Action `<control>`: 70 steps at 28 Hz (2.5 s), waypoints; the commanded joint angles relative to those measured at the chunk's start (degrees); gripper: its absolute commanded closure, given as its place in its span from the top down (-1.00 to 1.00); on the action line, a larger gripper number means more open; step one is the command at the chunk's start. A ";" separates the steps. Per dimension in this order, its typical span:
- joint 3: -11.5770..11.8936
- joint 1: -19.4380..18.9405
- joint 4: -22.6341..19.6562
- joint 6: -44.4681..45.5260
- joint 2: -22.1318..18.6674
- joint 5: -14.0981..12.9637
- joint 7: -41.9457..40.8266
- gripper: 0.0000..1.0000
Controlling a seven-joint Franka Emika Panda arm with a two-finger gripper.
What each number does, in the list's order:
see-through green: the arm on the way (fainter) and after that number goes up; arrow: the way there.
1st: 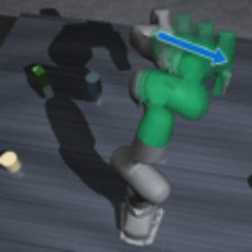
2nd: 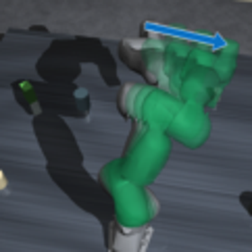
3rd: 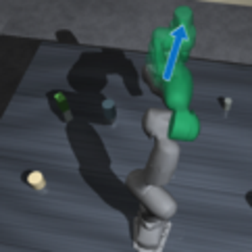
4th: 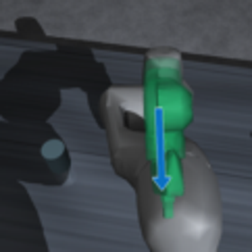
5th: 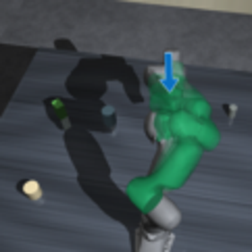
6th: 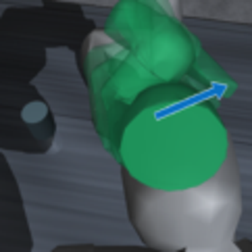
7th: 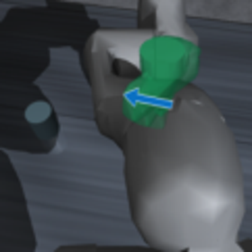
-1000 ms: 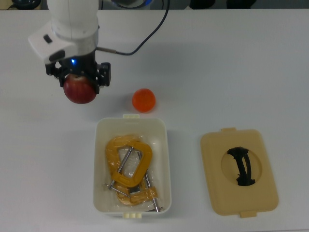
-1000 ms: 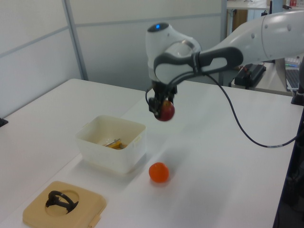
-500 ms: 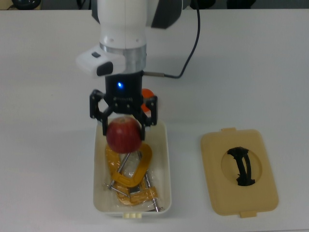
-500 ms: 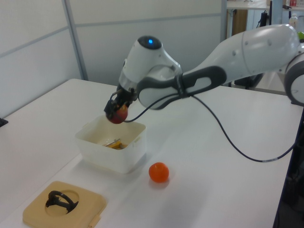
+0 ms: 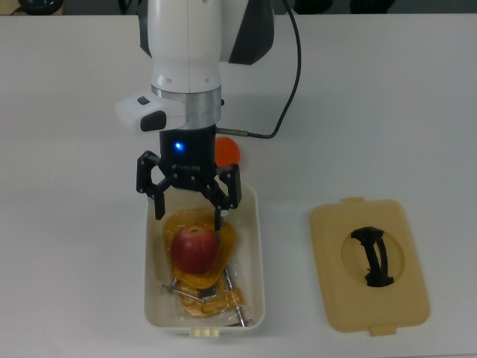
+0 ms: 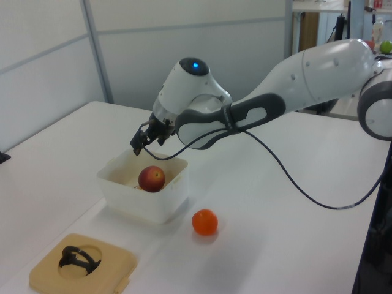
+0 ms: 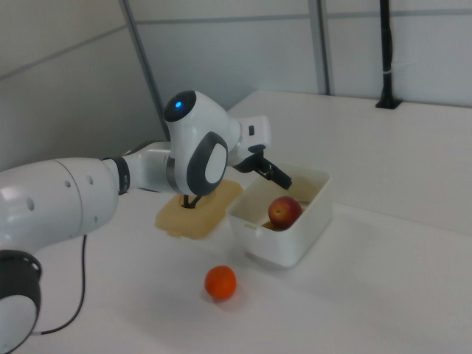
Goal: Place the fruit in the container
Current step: 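Open the gripper to release the apple and rise, then move the gripper down to the orange and grasp it, then lift the orange, carry it into the container, and release it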
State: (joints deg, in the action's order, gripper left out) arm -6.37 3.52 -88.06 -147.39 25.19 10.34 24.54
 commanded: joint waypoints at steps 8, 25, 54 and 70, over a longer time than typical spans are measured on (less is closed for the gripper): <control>0.22 -0.27 -3.52 28.63 -9.10 -5.93 -11.50 1.00; -0.22 -5.10 -10.38 38.32 -5.94 -6.74 -25.24 1.00; -0.13 -5.90 -12.84 30.23 -1.10 1.52 -16.45 -0.52; 0.66 -3.79 -0.19 29.63 -6.64 -0.06 -15.31 -0.44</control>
State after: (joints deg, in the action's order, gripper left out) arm -5.76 0.11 -91.51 -116.44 18.15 10.67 7.50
